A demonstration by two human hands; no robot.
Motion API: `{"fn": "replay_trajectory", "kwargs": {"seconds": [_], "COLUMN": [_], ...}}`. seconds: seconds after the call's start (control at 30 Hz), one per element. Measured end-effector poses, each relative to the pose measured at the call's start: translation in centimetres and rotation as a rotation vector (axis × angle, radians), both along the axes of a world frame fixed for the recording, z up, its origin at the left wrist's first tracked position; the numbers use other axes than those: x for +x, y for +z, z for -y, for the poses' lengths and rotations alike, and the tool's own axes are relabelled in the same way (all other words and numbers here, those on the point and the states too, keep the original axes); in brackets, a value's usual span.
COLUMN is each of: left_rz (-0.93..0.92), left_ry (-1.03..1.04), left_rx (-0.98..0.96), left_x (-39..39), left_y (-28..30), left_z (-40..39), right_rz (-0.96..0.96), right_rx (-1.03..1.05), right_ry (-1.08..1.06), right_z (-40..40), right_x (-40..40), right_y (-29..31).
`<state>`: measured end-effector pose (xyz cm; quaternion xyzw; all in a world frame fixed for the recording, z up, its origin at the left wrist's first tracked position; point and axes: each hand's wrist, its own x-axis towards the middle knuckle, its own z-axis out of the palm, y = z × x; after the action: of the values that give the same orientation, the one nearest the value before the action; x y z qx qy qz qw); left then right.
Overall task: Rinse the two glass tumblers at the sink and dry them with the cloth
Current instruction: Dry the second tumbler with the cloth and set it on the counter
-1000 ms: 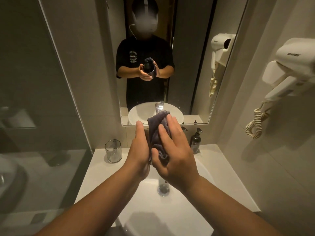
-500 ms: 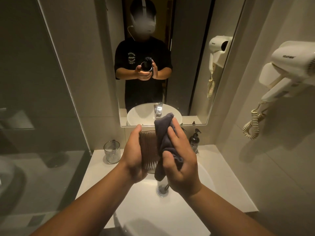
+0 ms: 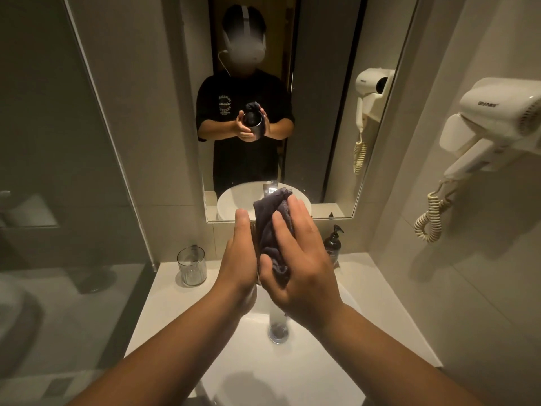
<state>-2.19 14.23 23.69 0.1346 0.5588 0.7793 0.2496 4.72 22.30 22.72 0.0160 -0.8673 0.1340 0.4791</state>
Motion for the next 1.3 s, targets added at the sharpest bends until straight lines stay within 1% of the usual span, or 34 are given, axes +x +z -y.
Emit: {"fn": "replay_trajectory", "kwargs": {"seconds": [0.13, 0.2, 0.23, 0.3, 0.37, 0.43, 0.5, 0.53, 0.57, 0.6, 0.63, 0.7, 0.77, 0.83, 0.93, 1.0, 1.07, 1.1, 1.17, 1.2, 1.23, 1.27, 1.3], "left_rz": [0.135, 0.151, 0.145, 0.128, 0.145, 0.181, 0.209, 0.195, 0.149, 0.101, 0.068, 0.064, 0.063, 0.046, 0.029, 0.045, 0.075, 0.090, 0.128, 0.153, 0.185, 0.234, 0.299], "left_ry": [-0.061, -0.092, -0.090, -0.105, -0.116, -0.169, -0.207, -0.183, -0.130, -0.058, 0.016, 0.051, -0.027, -0.117, -0.160, -0.167, -0.149, -0.154, -0.176, -0.175, -0.166, -0.165, -0.177], "left_rx": [0.159, 0.183, 0.178, 0.161, 0.117, 0.100, 0.084, 0.047, -0.023, -0.108, -0.160, -0.150, -0.043, 0.049, 0.088, 0.087, 0.046, 0.017, -0.057, -0.091, -0.117, -0.130, -0.119], "left_x": [-0.3, -0.3, -0.2, -0.1, -0.3, -0.8, -1.4, -1.6, -1.7, -1.7, -1.5, -1.0, -0.3, 0.1, 0.1, -0.2, -0.3, -0.4, -0.6, -0.9, -1.2, -1.5, -1.8], "left_y": [-0.4, -0.7, -0.9, -0.8, -0.6, -0.5, -0.6, -0.6, -0.5, -0.4, -0.3, -0.2, 0.1, 0.3, 0.1, -0.1, 0.1, 0.1, 0.0, -0.2, -0.4, -0.6, -0.8], "left_z": [0.4, 0.4, 0.3, 0.5, 0.7, 1.0, 1.0, 0.8, 0.6, 0.4, 0.2, 0.0, 0.1, 0.3, 0.4, 0.1, 0.1, 0.2, 0.4, 0.5, 0.5, 0.5, 0.6], "right_rz": [0.029, -0.005, -0.025, -0.058, -0.051, -0.014, 0.018, 0.030, 0.033, 0.024, 0.006, -0.034, -0.040, -0.036, -0.057, -0.080, -0.090, -0.082, -0.026, 0.016, 0.070, 0.128, 0.193], "right_rx": [0.138, 0.119, 0.071, -0.106, -0.394, -0.669, -0.808, -0.816, -0.787, -0.716, -0.597, -0.271, -0.006, 0.084, 0.028, -0.086, -0.221, -0.308, -0.546, -0.690, -0.881, -1.147, -1.475], "right_ry": [0.011, 0.052, 0.080, 0.160, 0.287, 0.412, 0.461, 0.442, 0.396, 0.330, 0.261, 0.140, 0.045, 0.005, 0.026, 0.073, 0.128, 0.182, 0.337, 0.403, 0.453, 0.481, 0.486], "right_z": [0.9, 0.9, 0.8, 0.6, 0.5, 0.4, 0.1, -0.1, -0.1, -0.1, -0.1, -0.1, 0.0, 0.0, 0.1, 0.3, 0.6, 0.7, 0.3, -0.1, -0.8, -1.7, -2.7], "right_x": [0.6, 0.7, 0.8, 1.1, 1.4, 1.4, 1.2, 1.1, 1.1, 1.1, 1.2, 1.2, 1.1, 1.0, 1.0, 0.8, 0.7, 0.8, 0.8, 0.8, 0.5, 0.2, -0.3], "right_y": [-0.9, -1.0, -0.9, -0.8, -0.5, -0.2, 0.0, -0.1, -0.2, -0.2, -0.2, -0.2, 0.0, 0.0, -0.2, -0.4, -0.7, -0.8, -0.9, -0.9, -1.0, -0.9, -0.9]}}
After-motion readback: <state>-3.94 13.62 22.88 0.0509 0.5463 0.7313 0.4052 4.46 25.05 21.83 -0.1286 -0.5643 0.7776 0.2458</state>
